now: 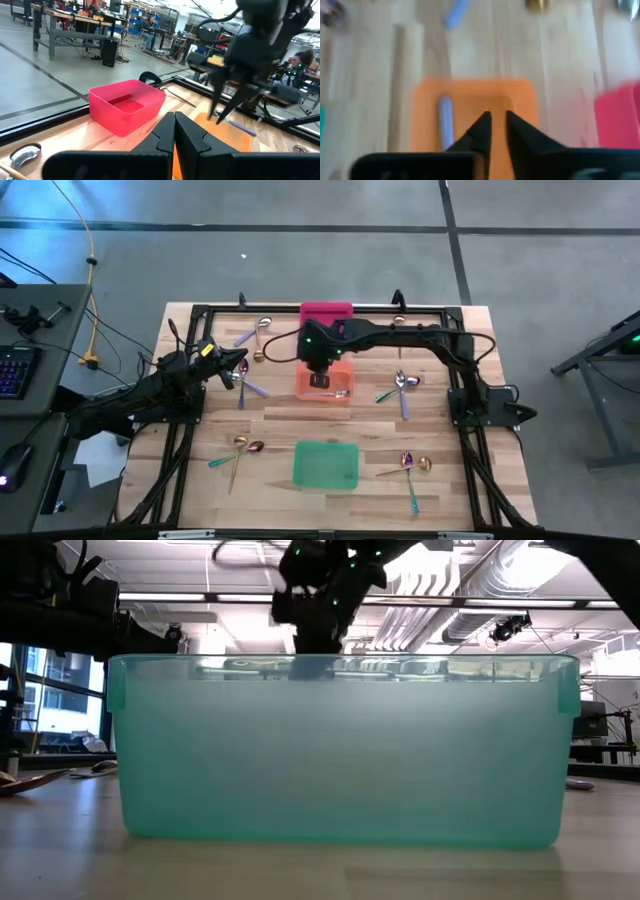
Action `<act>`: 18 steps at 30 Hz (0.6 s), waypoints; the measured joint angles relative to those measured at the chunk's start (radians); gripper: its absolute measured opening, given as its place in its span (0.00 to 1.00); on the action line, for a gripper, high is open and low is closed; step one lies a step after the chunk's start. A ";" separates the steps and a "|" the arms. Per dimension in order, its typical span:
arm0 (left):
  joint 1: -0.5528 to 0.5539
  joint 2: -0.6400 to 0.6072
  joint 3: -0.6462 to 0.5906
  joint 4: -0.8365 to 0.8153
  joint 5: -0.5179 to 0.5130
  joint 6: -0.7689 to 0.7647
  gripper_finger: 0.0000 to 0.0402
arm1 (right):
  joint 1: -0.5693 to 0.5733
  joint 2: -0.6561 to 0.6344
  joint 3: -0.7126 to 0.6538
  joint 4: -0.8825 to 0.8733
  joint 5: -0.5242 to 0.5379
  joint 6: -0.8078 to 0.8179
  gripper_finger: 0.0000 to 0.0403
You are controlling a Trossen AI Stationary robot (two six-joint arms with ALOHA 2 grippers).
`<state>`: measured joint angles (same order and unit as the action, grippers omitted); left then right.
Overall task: Sort silverware by color (type)
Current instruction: Put the gold spoon into the red bin
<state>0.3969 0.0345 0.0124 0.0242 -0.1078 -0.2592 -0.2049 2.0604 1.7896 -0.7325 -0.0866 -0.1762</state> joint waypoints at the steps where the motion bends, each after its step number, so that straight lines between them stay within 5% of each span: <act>1: 0.000 0.000 0.000 0.000 0.000 0.000 0.00 | 0.003 -0.022 -0.042 0.064 0.001 -0.014 0.03; 18: 0.000 0.000 0.000 0.000 0.002 0.000 0.00 | 0.004 -0.576 -1.074 1.360 0.012 0.152 0.01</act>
<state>0.3965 0.0345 0.0124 0.0242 -0.1056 -0.2588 -0.2005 1.4848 0.7156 0.6273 -0.0747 -0.0240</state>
